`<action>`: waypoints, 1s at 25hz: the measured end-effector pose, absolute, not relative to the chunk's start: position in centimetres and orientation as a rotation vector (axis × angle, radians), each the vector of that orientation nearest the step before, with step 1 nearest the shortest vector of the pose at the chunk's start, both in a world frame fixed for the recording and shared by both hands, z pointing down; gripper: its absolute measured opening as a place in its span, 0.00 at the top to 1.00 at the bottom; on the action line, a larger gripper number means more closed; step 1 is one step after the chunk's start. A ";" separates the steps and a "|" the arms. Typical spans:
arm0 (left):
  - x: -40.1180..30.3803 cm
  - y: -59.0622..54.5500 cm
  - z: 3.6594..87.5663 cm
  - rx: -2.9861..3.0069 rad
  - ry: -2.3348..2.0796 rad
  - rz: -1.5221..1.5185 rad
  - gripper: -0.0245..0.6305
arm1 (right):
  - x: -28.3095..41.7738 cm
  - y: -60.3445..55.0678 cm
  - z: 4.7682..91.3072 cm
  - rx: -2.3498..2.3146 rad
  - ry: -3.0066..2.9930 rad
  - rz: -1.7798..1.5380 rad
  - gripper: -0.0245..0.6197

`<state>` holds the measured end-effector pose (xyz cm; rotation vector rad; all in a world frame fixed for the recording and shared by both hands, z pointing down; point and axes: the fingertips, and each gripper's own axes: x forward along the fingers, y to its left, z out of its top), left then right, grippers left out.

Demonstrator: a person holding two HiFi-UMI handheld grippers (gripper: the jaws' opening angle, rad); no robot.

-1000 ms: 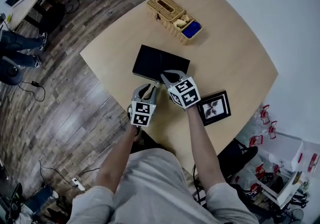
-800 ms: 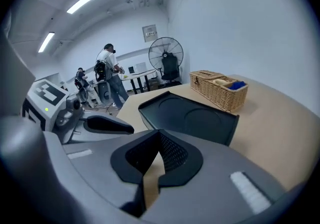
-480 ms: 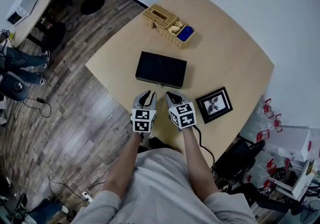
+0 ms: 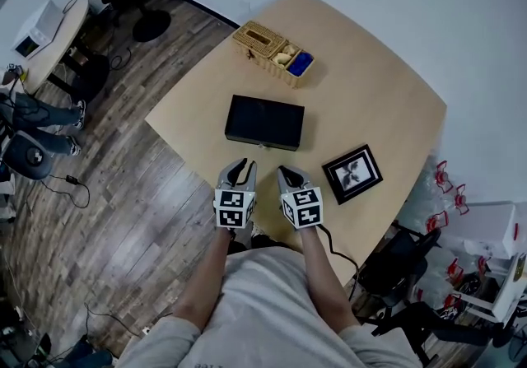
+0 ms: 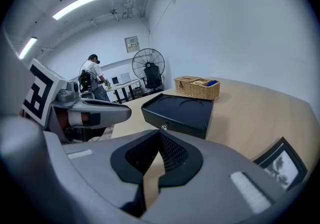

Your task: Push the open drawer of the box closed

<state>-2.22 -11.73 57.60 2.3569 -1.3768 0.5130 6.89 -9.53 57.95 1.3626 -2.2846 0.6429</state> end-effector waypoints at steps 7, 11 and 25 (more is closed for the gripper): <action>-3.0 -11.0 57.0 2.375 -1.385 0.497 0.76 | 7.9 -8.6 58.1 1.432 -2.289 0.663 0.96; -3.2 -11.3 56.9 2.383 -1.382 0.505 0.76 | 7.5 -8.8 58.0 1.431 -2.305 0.658 0.96; -2.4 -11.0 56.5 2.408 -1.369 0.487 0.83 | 6.8 -8.5 57.8 1.409 -2.327 0.643 0.96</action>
